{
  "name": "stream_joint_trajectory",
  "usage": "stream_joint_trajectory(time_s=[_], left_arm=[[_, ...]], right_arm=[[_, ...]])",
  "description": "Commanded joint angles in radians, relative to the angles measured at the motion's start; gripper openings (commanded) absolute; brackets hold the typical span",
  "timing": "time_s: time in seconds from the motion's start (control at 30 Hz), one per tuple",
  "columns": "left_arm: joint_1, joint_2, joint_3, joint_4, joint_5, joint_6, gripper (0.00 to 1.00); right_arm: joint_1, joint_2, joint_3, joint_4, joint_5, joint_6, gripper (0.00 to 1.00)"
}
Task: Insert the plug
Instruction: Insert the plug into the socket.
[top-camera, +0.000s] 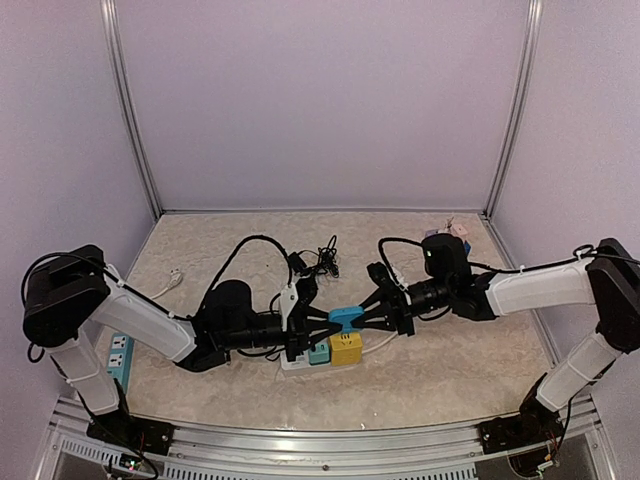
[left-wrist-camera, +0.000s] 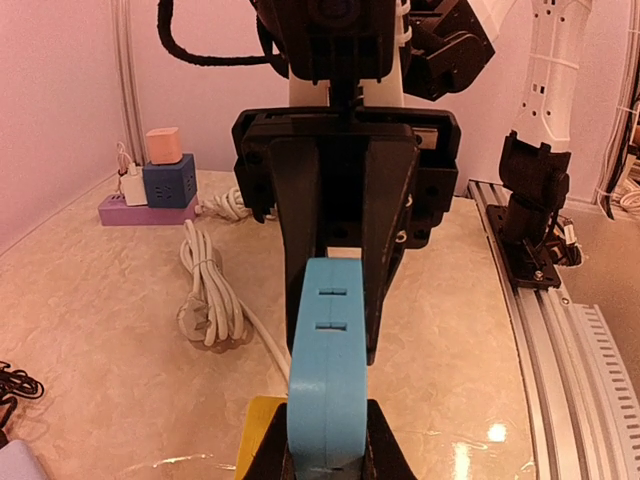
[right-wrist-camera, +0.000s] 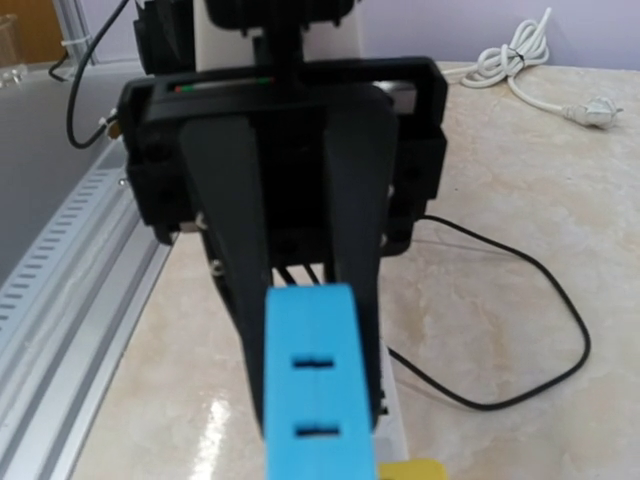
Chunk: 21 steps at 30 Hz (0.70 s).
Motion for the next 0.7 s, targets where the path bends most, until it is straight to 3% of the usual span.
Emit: stream_joint_trajectory(time_s=[0.0, 0.2, 0.43, 0.67], left_arm=[[-0.019, -0.010, -0.003, 0.014, -0.054, 0.058, 0.00], [-0.025, 0.014, 0.023, -0.002, -0.039, 0.077, 0.00], [-0.024, 0.075, 0.057, 0.017, 0.012, 0.050, 0.00], [-0.025, 0.099, 0.079, -0.006, -0.022, 0.068, 0.00]], right_arm=[[0.039, 0.000, 0.060, -0.060, 0.085, -0.045, 0.00], [0.045, 0.034, 0.030, 0.015, 0.074, -0.014, 0.00], [0.046, 0.072, 0.038, 0.006, 0.081, -0.008, 0.00], [0.046, 0.054, 0.027, 0.002, 0.099, -0.014, 0.00]])
